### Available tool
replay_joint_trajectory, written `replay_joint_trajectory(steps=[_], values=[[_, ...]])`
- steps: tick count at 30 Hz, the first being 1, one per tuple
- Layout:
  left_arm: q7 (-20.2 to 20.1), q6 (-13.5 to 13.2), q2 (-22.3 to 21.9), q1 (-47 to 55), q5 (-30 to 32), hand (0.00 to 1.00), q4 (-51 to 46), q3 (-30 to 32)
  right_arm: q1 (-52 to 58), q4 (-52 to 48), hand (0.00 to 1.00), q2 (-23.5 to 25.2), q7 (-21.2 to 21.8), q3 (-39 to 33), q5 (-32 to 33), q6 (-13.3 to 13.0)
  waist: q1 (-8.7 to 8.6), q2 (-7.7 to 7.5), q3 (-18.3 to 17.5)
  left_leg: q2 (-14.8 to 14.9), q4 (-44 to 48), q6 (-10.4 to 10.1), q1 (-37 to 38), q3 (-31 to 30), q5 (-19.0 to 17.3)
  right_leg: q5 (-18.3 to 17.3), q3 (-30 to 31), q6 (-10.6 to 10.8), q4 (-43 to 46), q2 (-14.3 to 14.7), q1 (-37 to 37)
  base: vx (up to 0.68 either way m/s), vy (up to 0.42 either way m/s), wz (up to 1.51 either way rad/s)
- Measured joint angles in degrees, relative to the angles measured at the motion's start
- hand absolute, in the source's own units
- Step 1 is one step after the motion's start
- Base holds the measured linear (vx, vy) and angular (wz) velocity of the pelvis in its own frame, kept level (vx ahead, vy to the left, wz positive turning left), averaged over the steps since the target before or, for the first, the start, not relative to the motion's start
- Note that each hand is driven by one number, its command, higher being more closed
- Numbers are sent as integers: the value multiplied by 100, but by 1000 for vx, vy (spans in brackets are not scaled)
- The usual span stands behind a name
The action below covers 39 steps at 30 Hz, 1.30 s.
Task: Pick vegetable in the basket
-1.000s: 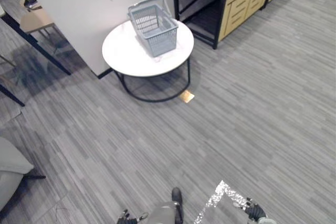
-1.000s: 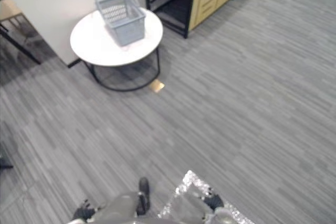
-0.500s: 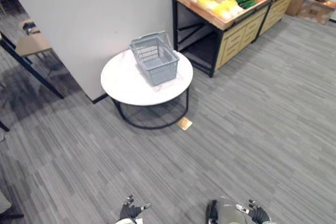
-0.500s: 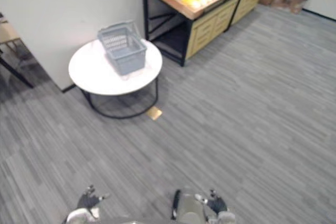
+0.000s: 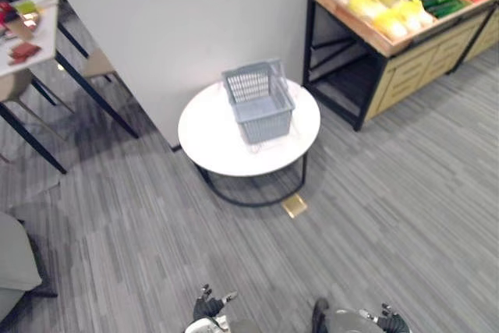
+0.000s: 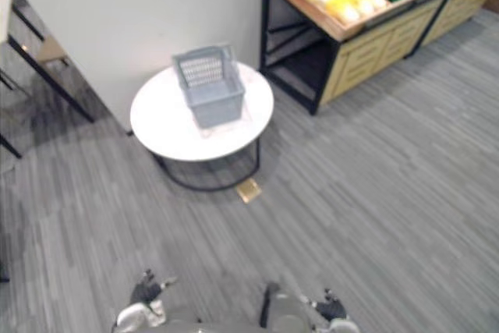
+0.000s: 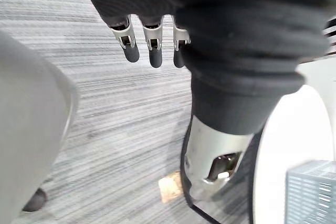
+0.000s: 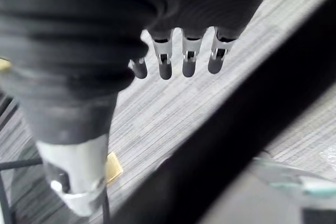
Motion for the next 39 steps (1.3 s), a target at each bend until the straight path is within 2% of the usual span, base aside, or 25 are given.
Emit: replay_joint_trajectory(steps=[2, 3, 5, 7, 9, 10, 12, 13, 14, 15, 18, 19, 20, 22, 23, 25, 27, 29, 30, 31, 32, 33, 34, 36, 39], values=[[5, -7, 22, -15, -4, 0, -76, -8, -6, -50, 0, 1, -20, 0, 20, 4, 104, 7, 8, 71, -326, 303, -533, 381, -345, -53, -28, 82, -278, -23, 335, 312, 25, 10], [8, -11, 36, -20, -4, 0, -76, -13, -16, -50, 0, 1, -33, 0, 23, 8, 135, -1, 12, 69, -571, 305, -621, 459, -387, -60, -28, 100, -342, -42, 403, 199, 75, 3], [16, -35, 71, -25, -6, 0, -77, -60, -50, -50, 0, 12, -75, 4, 23, 13, 137, -20, 20, -80, -2448, 394, -690, 614, -364, -123, -77, 283, -508, -176, 628, 283, 169, 5], [35, -38, 88, -2, -8, 0, -74, -157, -47, -53, 0, 4, -114, 35, 21, 9, 129, -14, 17, -255, -4186, 446, -567, 579, 42, -243, -83, 494, -540, -317, 753, 321, 240, 7], [50, -39, 97, 61, -8, 0, -70, -247, -53, -54, 0, -84, -117, 224, 18, 9, 134, 42, -6, -257, -5111, 412, -523, 551, 431, -389, -3, 730, -547, -371, 909, 383, 333, -10], [54, -39, 154, 121, -40, 0, -56, -273, -68, -52, 0, -117, -115, 353, 14, 8, 200, 32, -53, -335, -4918, 445, -464, 593, 888, -459, 151, 824, -586, -473, 1004, 484, 406, -41], [55, -45, 338, 97, -160, 0, -62, -322, -115, -46, 0, 62, -82, 482, 10, -3, 265, -332, -152, -618, -4576, 597, -509, 687, 666, -414, 488, 799, -738, -706, 1088, 420, 298, -30], [56, -37, 501, 62, -163, 0, 5, -365, -153, -60, 0, 171, -72, 574, 8, -20, 230, -497, -233, -768, -4394, 695, -547, 760, 461, -262, 686, 851, -667, -864, 1050, 343, 217, -2], [56, -36, 538, 49, -164, 0, 45, -391, -162, -63, 0, 199, -49, 578, 8, -19, 227, -532, -261, -817, -4312, 715, -534, 797, 389, -191, 799, 906, -562, -926, 995, 485, 308, -18], [59, -33, 508, 47, -165, 0, 56, -408, -184, -85, 0, 209, -23, 571, 5, -20, 255, -534, -283, -862, -4228, 917, -377, 978, 230, 12, 1121, 954, -119, -1032, 825, 395, 255, -32], [61, -25, 498, 99, -148, 0, 83, -433, -251, -114, 0, 220, 23, 591, 10, -23, 251, -446, -268, -856, -4302, 1085, 49, 1236, 63, 691, 1497, 990, 1350, -1126, 141, 390, 285, -47], [57, -22, 524, 138, -150, 0, 81, -545, -290, -170, 0, 200, 29, 612, 9, -23, 186, -401, -243, -860, -4395, 1201, 379, 1326, -35, 1361, 1440, 931, 2214, -1237, -209, 305, 227, -29], [55, -21, 532, 143, -150, 0, 81, -598, -299, -191, 0, 186, 28, 634, 6, -25, 168, -361, -217, -858, -4453, 1244, 538, 1375, -92, 1524, 1421, 899, 2529, -1273, -309, 353, 226, -31], [44, -14, 619, 140, -136, 0, 75, -731, -343, -253, 0, 178, 25, 654, 7, -26, 148, -347, -166, -872, -4729, 1216, 1146, 1408, -298, 1121, 1074, 607, 3714, -1364, -689, 264, 93, -19], [44, -14, 669, 148, -137, 0, 53, -766, -344, -338, 0, 149, 20, 760, 8, -30, 90, -327, -154, -863, -4892, 1215, 1428, 1410, -297, 691, 636, 556, 3988, -1367, -828, 228, 21, -1], [37, -31, 686, 110, -139, 0, 28, -797, -349, -384, 0, 121, 22, 829, 5, -47, 66, -277, -130, -808, -5056, 1174, 1678, 1411, -322, 220, 10, 521, 3525, -1349, -984, 222, -50, 3], [25, -35, 699, 69, -139, 0, 30, -788, -418, -405, 0, 132, 25, 848, 5, -46, 85, -241, -104, -698, -5073, 1018, 1716, 1439, -419, 207, -308, 551, 2143, -1239, -1117, 177, -123, 0], [14, -33, 693, 101, -138, 0, 48, -742, -460, -370, 0, 135, 24, 836, 10, -32, 98, -242, -89, -563, -5013, 751, 1753, 1438, -565, 503, -166, 805, 349, -1150, -1199, 222, -263, 0], [15, -33, 697, 133, -138, 0, 48, -739, -462, -372, 0, 135, 24, 836, 10, -31, 98, -245, -87, -521, -4993, 679, 1765, 1432, -606, 612, -92, 791, 108, -1139, -1215, 250, -313, -2], [21, -30, 713, 183, -138, 0, 55, -726, -462, -372, 0, 135, 23, 834, 8, -25, 100, -279, -66, -397, -4918, 453, 1834, 1417, -731, 790, 117, 813, -393, -1112, -1212, 233, -292, -2], [23, -31, 730, 199, -138, 0, 55, -714, -460, -371, 0, 139, 24, 842, 6, -19, 112, -313, -70, -344, -4892, 342, 1874, 1406, -782, 799, 220, 828, -561, -1118, -1203, 334, -426, -3], [39, -29, 758, 201, -141, 0, 61, -669, -467, -368, 0, 127, 28, 847, 7, -12, 128, -360, -51, -191, -4844, 104, 1978, 1362, -911, 1328, 189, 856, -513, -1058, -1160, 345, -422, 1], [46, -27, 685, 167, -141, 0, 81, -682, -502, -390, 0, 70, 27, 832, 12, -20, 108, -227, -6, -26, -4873, 11, 2066, 1317, -982, 1416, 119, 796, -208, -910, -1207, 424, -478, 2], [30, -35, 411, 40, -147, 0, 136, -723, -638, -367, 0, -152, 29, 972, 1, -8, 115, 82, -38, 305, -4958, -65, 2133, 1071, -695, 782, 20, 529, 466, -612, -1476, 387, -357, -7], [39, -38, 299, 6, -187, 0, 148, -731, -642, -354, 0, -244, 63, 1079, -2, -12, 86, 102, -51, 483, -4460, -124, 1852, 780, -239, 540, -117, 368, 556, -479, -1423, 326, -300, -1]])
